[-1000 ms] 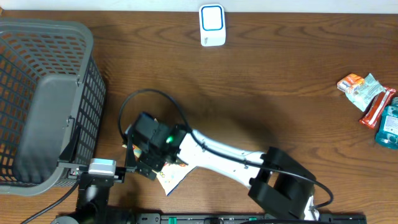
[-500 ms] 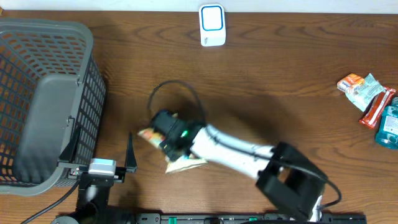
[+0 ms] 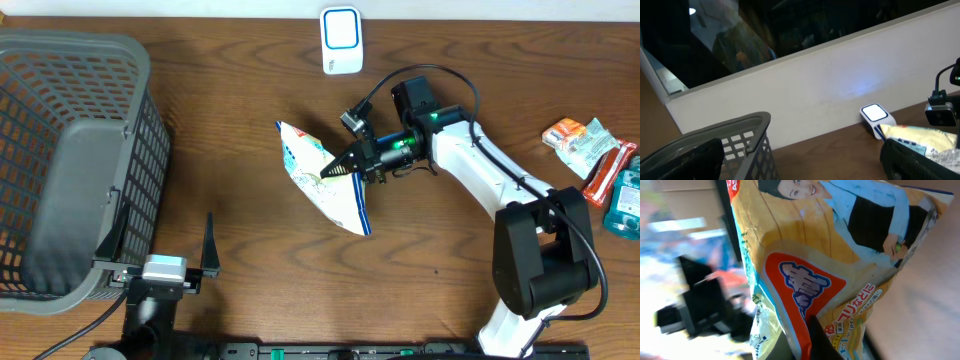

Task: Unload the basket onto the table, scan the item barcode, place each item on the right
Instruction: 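Lift the chip bag and move it to the scanner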

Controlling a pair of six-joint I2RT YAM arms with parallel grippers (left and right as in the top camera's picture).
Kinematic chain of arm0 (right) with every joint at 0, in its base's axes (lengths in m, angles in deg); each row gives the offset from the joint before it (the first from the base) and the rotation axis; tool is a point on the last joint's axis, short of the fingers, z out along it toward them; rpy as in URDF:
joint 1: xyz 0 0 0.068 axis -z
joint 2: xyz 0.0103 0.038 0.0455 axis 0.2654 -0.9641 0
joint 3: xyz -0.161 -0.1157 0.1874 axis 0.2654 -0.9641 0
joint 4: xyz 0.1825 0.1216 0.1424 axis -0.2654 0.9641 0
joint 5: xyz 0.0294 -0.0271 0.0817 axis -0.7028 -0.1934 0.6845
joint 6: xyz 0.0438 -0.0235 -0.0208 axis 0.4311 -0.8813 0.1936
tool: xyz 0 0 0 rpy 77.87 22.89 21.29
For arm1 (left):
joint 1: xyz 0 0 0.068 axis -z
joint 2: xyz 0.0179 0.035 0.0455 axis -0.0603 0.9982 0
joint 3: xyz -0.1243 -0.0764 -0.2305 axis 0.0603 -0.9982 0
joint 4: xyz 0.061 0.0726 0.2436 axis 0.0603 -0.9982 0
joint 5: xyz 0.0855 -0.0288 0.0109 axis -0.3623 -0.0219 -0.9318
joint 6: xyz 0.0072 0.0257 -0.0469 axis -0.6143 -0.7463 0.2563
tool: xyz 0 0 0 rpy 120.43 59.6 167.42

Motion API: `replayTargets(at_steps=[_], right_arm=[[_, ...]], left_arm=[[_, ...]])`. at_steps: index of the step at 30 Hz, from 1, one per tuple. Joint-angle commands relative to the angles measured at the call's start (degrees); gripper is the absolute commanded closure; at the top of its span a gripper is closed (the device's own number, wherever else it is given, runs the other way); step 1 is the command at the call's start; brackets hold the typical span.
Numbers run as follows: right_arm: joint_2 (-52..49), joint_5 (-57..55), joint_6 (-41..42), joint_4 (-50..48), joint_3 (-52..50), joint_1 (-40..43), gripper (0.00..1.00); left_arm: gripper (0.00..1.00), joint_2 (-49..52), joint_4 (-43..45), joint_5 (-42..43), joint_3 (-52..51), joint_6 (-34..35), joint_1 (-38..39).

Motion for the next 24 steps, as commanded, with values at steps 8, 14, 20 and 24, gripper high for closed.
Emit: replayTargets(at_steps=[8, 14, 20, 24], right_arm=[[1.9, 9.9, 18.1, 7.3, -0.3, 0.6, 0.99], [1.9, 9.9, 33.0, 11.2, -0.3, 1.8, 0.99], [1.9, 9.9, 32.9, 11.2, -0.3, 2.0, 0.99], [1.9, 9.7, 24.7, 9.6, -0.3, 2.0, 0.99]], left_arm=[[0.00, -0.3, 0.0, -0.7, 0.0, -0.7, 0.2], [0.00, -0.3, 0.0, -0.7, 0.0, -0.7, 0.2], [0.00, -0.3, 0.1, -0.7, 0.0, -0.7, 0.2], [0.00, -0.3, 0.0, -0.7, 0.0, -0.7, 0.2]])
